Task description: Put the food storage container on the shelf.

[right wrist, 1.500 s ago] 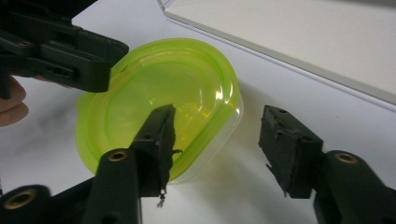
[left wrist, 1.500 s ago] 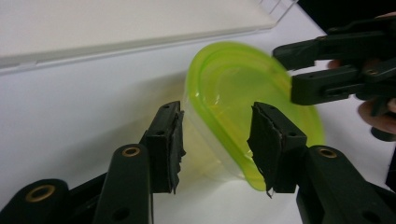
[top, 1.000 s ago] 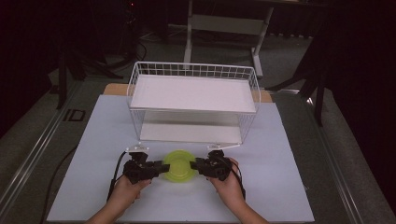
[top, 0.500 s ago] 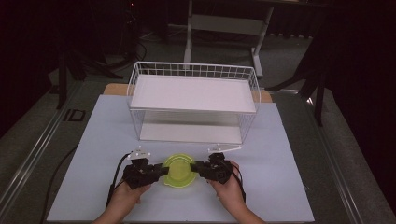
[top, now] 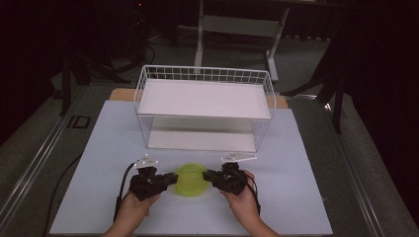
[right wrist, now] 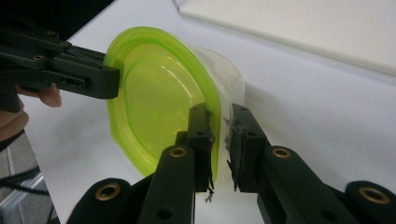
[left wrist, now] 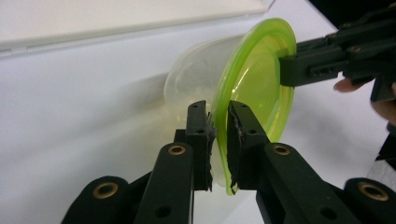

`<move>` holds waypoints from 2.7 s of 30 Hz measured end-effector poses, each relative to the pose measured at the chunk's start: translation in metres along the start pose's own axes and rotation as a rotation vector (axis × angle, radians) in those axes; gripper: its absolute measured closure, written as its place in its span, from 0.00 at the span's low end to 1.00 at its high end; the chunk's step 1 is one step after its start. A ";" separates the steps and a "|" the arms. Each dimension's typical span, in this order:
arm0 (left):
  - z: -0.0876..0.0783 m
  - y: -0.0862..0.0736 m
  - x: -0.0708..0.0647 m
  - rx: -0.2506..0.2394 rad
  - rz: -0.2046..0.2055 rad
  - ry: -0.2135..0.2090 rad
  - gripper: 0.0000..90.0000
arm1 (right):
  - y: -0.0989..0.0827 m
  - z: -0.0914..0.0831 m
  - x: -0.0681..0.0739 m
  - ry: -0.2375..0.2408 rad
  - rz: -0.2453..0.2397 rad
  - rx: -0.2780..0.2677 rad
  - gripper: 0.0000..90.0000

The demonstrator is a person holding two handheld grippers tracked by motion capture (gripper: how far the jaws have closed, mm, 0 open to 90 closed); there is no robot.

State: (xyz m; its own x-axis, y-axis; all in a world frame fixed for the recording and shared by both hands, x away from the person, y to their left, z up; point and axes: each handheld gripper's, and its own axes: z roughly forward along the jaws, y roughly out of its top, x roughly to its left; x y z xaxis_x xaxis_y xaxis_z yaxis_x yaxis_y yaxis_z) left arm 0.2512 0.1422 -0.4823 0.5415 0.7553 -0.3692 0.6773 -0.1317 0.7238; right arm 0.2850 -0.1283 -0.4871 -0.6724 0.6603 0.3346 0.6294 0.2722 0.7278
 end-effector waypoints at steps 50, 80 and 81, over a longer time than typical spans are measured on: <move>0.090 0.074 0.043 -0.153 0.085 0.012 0.89 | 0.043 0.019 -0.074 -0.170 0.184 -0.138 0.87; 0.100 0.073 0.050 -0.234 0.126 0.150 0.49 | 0.050 0.031 -0.068 -0.351 0.026 -0.235 0.54; 0.098 0.072 0.050 -0.238 0.118 0.143 0.49 | 0.050 0.030 -0.065 -0.358 0.012 -0.241 0.54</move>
State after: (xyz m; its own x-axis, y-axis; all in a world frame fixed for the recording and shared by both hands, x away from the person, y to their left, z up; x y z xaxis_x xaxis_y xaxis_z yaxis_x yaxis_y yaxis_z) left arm 0.3761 0.1071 -0.5056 0.5224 0.8286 -0.2012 0.4691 -0.0822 0.8793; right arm 0.3716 -0.1367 -0.4908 -0.4615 0.8751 0.1458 0.4989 0.1201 0.8583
